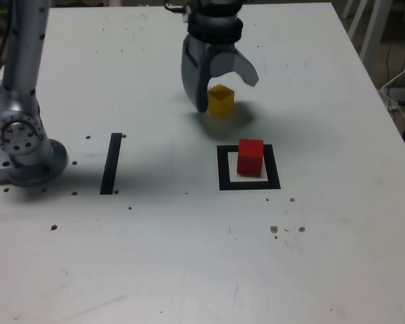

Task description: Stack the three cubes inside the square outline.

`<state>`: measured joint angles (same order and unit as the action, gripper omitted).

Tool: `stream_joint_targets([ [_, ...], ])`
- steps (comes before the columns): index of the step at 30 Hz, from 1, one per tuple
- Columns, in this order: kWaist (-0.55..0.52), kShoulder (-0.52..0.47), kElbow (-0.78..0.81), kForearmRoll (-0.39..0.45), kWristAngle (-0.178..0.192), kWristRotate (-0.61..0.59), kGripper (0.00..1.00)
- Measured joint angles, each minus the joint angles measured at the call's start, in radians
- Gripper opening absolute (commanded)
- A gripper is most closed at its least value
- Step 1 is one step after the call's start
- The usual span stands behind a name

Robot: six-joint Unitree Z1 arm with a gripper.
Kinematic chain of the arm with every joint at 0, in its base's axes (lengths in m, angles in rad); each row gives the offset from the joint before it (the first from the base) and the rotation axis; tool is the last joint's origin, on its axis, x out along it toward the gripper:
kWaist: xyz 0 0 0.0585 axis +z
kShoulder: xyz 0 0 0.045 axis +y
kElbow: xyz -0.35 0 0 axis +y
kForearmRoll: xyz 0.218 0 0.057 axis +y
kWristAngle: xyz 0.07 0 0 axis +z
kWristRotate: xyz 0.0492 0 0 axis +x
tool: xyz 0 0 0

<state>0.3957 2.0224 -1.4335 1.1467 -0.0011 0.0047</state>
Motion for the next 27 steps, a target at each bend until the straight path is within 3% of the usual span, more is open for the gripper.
stream_joint_targets([
  [8, 0.025, 0.08, -0.098, 0.073, -0.005, 0.021, 0.83],
  [13, 0.037, 0.125, -0.16, 0.136, -0.005, 0.046, 0.59],
  [19, 0.037, 0.14, -0.176, 0.138, -0.005, 0.073, 0.31],
  [27, 0.037, 0.142, -0.177, 0.126, -0.006, 0.093, 0.28],
])
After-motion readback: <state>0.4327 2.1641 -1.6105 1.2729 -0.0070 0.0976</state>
